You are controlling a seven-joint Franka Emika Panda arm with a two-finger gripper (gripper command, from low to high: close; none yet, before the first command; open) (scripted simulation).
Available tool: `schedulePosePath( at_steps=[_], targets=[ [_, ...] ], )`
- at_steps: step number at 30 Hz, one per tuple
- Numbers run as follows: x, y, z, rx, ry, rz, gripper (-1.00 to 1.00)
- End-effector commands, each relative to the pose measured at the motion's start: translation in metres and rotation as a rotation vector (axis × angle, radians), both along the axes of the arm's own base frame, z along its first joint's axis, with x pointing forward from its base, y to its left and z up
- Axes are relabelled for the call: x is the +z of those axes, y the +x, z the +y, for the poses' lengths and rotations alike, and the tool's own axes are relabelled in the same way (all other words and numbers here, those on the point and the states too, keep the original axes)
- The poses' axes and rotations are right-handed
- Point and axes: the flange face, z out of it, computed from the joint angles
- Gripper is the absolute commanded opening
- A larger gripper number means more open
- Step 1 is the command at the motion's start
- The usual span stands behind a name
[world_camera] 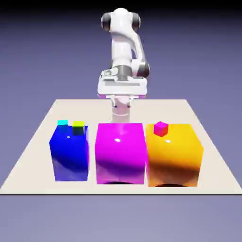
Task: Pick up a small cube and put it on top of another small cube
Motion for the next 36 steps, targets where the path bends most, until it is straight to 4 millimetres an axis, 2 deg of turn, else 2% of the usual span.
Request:
schedulePosePath(
  at_steps=[1, 6, 10, 14, 17, 22, 27, 28, 30, 36],
  targets=[
    [-0.005, 0.004, -0.019, -0.052, 0.019, 0.024, 0.0],
    [-0.033, 0.01, -0.121, -0.327, 0.1, 0.138, 0.0],
    [-0.06, -0.007, -0.206, -0.562, 0.149, 0.226, 0.0],
    [-0.091, -0.047, -0.288, -0.815, 0.186, 0.314, 0.0],
    [-0.134, -0.1, -0.34, -1.057, 0.232, 0.398, 0.0],
    [-0.213, -0.175, -0.347, -1.369, 0.363, 0.509, 0.0],
    [-0.255, -0.181, -0.286, -1.43, 0.484, 0.547, 0.0],
    [-0.262, -0.186, -0.28, -1.423, 0.482, 0.551, 0.0],
    [-0.262, -0.187, -0.28, -1.421, 0.48, 0.551, 0.0],
    [-0.309, -0.185, -0.286, -1.419, 0.479, 0.551, 0.0]
  ],
)
